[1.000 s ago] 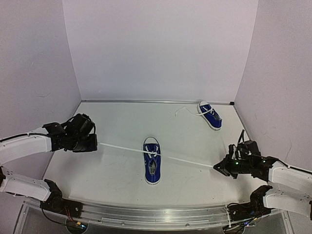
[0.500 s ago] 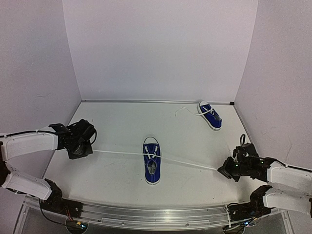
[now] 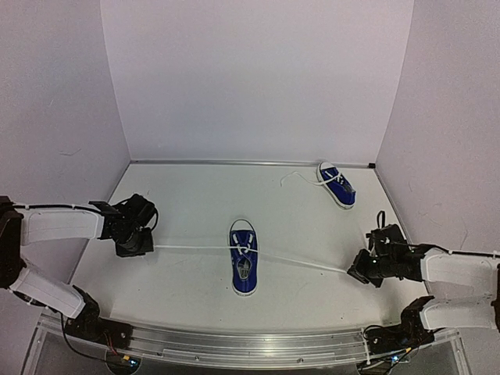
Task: Tie the shoes
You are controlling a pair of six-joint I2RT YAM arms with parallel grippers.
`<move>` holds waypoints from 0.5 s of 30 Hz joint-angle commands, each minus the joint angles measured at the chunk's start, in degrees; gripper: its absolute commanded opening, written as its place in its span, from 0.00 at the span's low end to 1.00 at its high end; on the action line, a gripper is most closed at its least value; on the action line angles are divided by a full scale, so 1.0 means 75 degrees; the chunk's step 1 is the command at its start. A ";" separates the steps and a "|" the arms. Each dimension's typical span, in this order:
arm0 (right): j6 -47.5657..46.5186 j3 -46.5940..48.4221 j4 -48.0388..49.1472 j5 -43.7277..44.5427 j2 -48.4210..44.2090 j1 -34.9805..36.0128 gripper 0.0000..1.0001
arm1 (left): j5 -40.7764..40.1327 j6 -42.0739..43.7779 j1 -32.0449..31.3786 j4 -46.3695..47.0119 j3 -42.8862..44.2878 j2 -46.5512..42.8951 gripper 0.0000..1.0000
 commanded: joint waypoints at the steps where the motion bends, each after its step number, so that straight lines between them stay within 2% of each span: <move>1: -0.0801 0.0680 0.0008 0.0059 0.0625 -0.0055 0.03 | 0.0508 0.1009 0.0074 0.0331 0.0391 0.0548 0.04; 6: -0.0876 0.1000 0.0008 0.0203 0.1034 -0.0055 0.16 | 0.0511 0.0797 0.0067 0.0343 0.0473 0.1134 0.18; 9: -0.0825 0.1036 0.0019 0.0311 0.1179 -0.0055 0.37 | 0.0601 0.0721 0.0075 0.0416 0.0508 0.1349 0.28; 10: -0.0810 0.1019 0.0028 0.0362 0.1211 -0.0057 0.41 | 0.0664 0.0719 0.0078 0.0467 0.0493 0.1362 0.33; 12: -0.0812 0.0994 0.0031 0.0416 0.1224 -0.0055 0.43 | 0.0660 0.0680 0.0083 0.0478 0.0477 0.1315 0.44; 15: -0.0875 0.0990 0.0037 0.0388 0.1064 -0.0055 0.50 | 0.0382 0.0462 0.0121 0.0219 0.0446 0.1028 0.71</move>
